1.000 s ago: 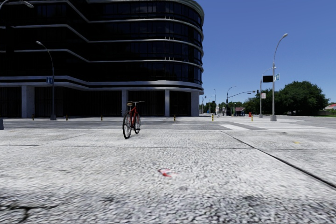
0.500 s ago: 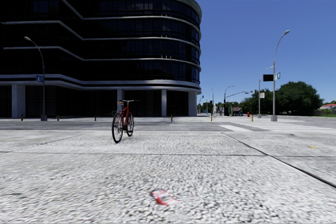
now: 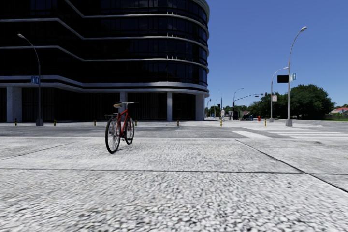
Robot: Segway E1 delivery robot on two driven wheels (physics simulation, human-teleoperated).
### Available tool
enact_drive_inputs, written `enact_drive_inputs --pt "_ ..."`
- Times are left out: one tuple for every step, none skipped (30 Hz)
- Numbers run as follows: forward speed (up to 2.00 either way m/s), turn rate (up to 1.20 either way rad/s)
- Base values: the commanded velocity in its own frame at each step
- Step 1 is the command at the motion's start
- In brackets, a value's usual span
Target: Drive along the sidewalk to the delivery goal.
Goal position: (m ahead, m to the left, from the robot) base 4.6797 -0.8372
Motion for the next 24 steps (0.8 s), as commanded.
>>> enact_drive_inputs --pt "1.34 -0.93" --pt "1.34 -1.0" --pt "1.34 -0.57" --pt "1.34 -0.11" --pt "1.34 -0.02" --pt "1.34 -0.02" --pt "1.34 0.0" --pt "1.34 0.0" --pt "1.34 0.0" --pt "1.34 0.0" --pt "1.34 0.0" --pt "1.34 0.0" --pt "1.34 0.0" --pt "1.34 0.0" --pt "1.34 0.0" --pt "1.34 0.0" --pt "1.34 0.0" --pt "1.34 0.0" --pt "1.34 0.0" --pt "1.34 -0.78" --pt "1.34 -1.01" --pt "1.34 -1.09" --pt "1.34 -1.09" --pt "1.34 -1.1"
